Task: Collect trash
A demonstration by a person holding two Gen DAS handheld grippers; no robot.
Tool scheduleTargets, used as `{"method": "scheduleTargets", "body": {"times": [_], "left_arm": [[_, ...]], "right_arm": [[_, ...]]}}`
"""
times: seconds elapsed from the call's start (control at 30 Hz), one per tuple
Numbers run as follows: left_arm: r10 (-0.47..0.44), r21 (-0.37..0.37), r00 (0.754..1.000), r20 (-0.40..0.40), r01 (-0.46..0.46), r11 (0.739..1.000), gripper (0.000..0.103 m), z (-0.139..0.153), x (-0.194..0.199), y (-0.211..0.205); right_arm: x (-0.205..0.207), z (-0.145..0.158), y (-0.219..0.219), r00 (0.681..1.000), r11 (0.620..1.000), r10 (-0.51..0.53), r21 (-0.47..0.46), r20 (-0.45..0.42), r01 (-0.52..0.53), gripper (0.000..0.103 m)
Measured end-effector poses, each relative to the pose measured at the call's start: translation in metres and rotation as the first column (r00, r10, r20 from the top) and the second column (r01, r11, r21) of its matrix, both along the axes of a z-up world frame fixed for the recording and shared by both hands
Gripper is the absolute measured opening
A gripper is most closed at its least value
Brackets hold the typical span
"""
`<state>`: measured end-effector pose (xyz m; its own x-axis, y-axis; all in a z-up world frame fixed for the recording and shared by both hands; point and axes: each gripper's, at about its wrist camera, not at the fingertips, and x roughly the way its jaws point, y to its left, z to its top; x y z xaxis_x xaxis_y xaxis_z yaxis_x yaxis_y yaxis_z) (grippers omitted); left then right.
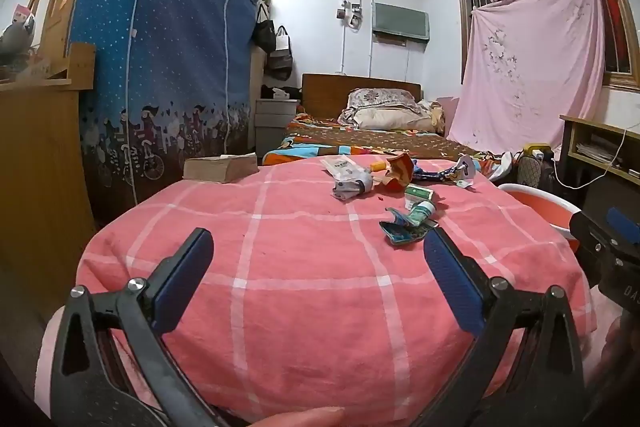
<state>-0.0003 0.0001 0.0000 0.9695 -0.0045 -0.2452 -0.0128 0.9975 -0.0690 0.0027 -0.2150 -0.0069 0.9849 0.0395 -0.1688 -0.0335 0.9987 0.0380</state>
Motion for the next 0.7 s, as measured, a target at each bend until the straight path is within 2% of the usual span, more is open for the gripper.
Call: {"method": "scheduleTargets", "body": {"times": [0.7], "left_arm": [[0.004, 0.01, 1.0, 0.003, -0.004, 1.0, 0.091, 0.0076, -0.0014, 0.0019]], "right_arm": [[-0.0005, 0.0004, -0.0004, 1.0, 1.0, 0.002, -0.007, -0.006, -0.002, 0.103]]}}
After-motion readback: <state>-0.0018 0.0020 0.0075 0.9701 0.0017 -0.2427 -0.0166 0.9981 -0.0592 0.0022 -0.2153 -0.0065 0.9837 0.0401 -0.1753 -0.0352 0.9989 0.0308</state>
